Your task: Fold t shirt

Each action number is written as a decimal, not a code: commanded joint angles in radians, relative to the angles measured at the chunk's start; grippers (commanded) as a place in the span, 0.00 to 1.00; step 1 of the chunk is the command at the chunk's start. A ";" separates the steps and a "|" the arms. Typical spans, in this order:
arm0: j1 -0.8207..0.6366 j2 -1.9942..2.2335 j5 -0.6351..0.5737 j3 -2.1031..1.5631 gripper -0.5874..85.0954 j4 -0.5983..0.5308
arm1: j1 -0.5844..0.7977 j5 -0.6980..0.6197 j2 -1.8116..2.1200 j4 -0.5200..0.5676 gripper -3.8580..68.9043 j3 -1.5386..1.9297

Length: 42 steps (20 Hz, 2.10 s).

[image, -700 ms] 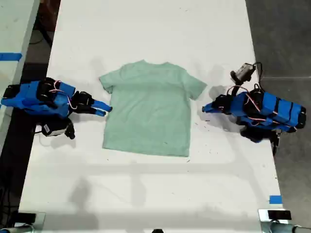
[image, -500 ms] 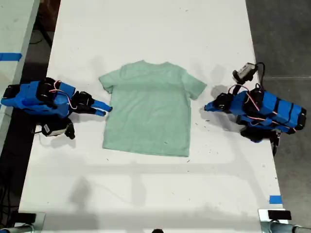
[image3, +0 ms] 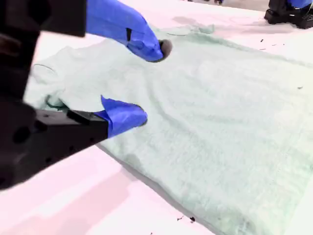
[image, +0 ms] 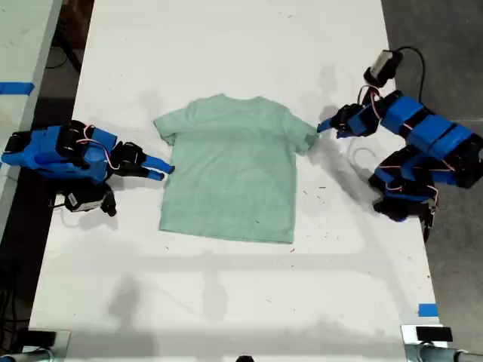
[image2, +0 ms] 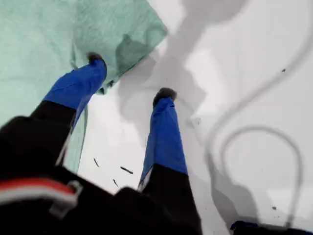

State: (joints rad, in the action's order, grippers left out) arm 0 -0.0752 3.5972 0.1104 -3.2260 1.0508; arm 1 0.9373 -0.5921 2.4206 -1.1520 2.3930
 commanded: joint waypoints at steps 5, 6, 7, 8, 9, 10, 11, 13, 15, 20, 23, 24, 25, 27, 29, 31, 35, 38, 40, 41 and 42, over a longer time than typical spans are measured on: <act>-0.020 0.009 0.017 0.005 0.21 0.005 | -0.006 -0.067 -0.508 0.244 0.32 -0.261; -0.020 0.009 0.017 0.005 0.21 0.005 | -0.018 -0.075 -0.584 0.252 0.22 -0.301; -0.020 0.009 0.017 0.005 0.21 0.005 | -0.026 -0.086 -0.670 0.230 0.08 -0.350; -0.020 0.009 0.017 0.005 0.21 0.005 | -0.028 -0.086 -0.744 0.167 0.08 -0.405; -0.020 0.009 0.017 0.005 0.21 0.005 | -0.020 -0.077 -0.755 0.115 0.08 -0.422; -0.020 0.009 0.015 0.006 0.21 0.005 | 0.006 -0.061 -0.712 0.089 0.08 -0.402; -0.020 0.009 0.015 0.006 0.21 0.005 | 0.035 -0.051 -0.644 0.057 0.08 -0.388; -0.020 0.009 0.015 0.006 0.21 0.005 | 0.029 -0.077 -0.512 0.018 0.08 -0.456; -0.020 0.009 0.015 0.006 0.21 0.005 | -0.075 -0.091 -0.548 -0.077 0.08 -0.684; -0.020 0.009 0.015 0.006 0.21 0.005 | -0.402 -0.034 -0.834 -0.137 0.08 -1.114; -0.020 0.009 0.015 0.006 0.21 0.005 | -0.532 0.008 -0.994 -0.130 0.08 -1.264; -0.020 0.009 0.015 0.006 0.21 0.005 | -0.560 0.017 -1.034 -0.130 0.08 -1.292; -0.020 0.009 0.015 0.006 0.21 0.005 | -0.577 0.026 -1.063 -0.133 0.08 -1.307; -0.020 0.009 0.015 0.006 0.21 0.005 | -0.584 0.037 -1.080 -0.156 0.15 -1.312; -0.020 0.009 0.015 0.006 0.21 0.005 | -0.572 0.021 -1.063 -0.218 0.29 -1.338; -0.020 0.009 0.015 0.006 0.21 0.005 | -0.531 0.025 -0.992 -0.314 0.34 -1.335; -0.020 0.009 0.015 0.006 0.21 0.005 | -0.364 0.051 -0.500 -0.479 0.07 -1.046; -0.020 0.009 0.015 0.006 0.21 0.005 | -0.245 0.041 -0.021 -0.425 0.07 -0.597; -0.020 0.009 0.015 0.006 0.21 0.005 | -0.287 0.077 0.245 -0.319 0.07 -0.281; -0.020 0.009 0.015 0.006 0.21 0.005 | -0.347 0.114 0.354 -0.264 0.07 -0.135; -0.020 0.009 0.015 0.006 0.21 0.005 | -0.405 0.163 0.460 -0.212 0.07 0.011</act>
State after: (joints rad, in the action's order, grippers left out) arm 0 -0.0752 3.5972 0.1104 -3.2244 1.0508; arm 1 0.6182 -0.5047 2.6477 -1.4680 2.1491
